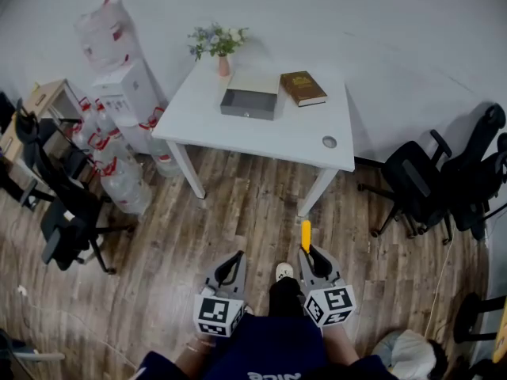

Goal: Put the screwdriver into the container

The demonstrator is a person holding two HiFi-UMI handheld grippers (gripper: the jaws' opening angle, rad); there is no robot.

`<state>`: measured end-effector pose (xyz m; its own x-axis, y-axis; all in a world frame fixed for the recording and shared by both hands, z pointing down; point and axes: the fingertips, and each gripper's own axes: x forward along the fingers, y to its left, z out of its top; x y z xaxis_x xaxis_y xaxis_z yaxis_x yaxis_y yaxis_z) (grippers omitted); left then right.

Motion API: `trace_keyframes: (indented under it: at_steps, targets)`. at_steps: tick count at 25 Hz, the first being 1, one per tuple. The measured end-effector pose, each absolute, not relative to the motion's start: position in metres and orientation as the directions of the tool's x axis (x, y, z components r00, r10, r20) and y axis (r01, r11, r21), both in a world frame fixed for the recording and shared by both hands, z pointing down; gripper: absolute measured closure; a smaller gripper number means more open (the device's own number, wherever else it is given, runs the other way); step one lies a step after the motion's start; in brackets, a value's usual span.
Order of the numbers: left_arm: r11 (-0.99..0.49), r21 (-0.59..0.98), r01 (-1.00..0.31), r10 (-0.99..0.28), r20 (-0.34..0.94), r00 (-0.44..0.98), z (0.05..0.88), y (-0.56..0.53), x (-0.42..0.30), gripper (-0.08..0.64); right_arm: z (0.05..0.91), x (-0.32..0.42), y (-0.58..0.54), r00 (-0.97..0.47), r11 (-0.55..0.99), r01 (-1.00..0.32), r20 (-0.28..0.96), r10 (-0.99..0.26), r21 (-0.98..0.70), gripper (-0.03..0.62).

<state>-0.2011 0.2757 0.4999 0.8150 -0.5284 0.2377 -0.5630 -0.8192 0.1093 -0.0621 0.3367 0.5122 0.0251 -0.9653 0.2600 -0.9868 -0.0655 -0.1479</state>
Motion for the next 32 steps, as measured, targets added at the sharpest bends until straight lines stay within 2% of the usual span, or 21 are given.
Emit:
trace_keyframes:
  at_steps: [14, 27, 32]
  targets:
    - [-0.738, 0.124, -0.663, -0.637, 0.197, 0.746, 0.478, 0.175, -0.06, 0.543, 0.495, 0.089, 0.224, -0.091, 0.064, -0.991, 0.249, -0.964, -0.115, 0.503]
    - [-0.709, 0.139, -0.692, -0.656, 0.231, 0.718, 0.493, 0.136, -0.015, 0.543, 0.506, 0.131, 0.189, -0.134, 0.094, -0.982, 0.253, -0.958, -0.166, 0.503]
    - [-0.728, 0.145, -0.67, -0.631, 0.238, 0.738, 0.502, 0.1, 0.0, 0.543, 0.514, 0.142, 0.16, -0.109, 0.065, -0.984, 0.266, -0.958, -0.167, 0.503]
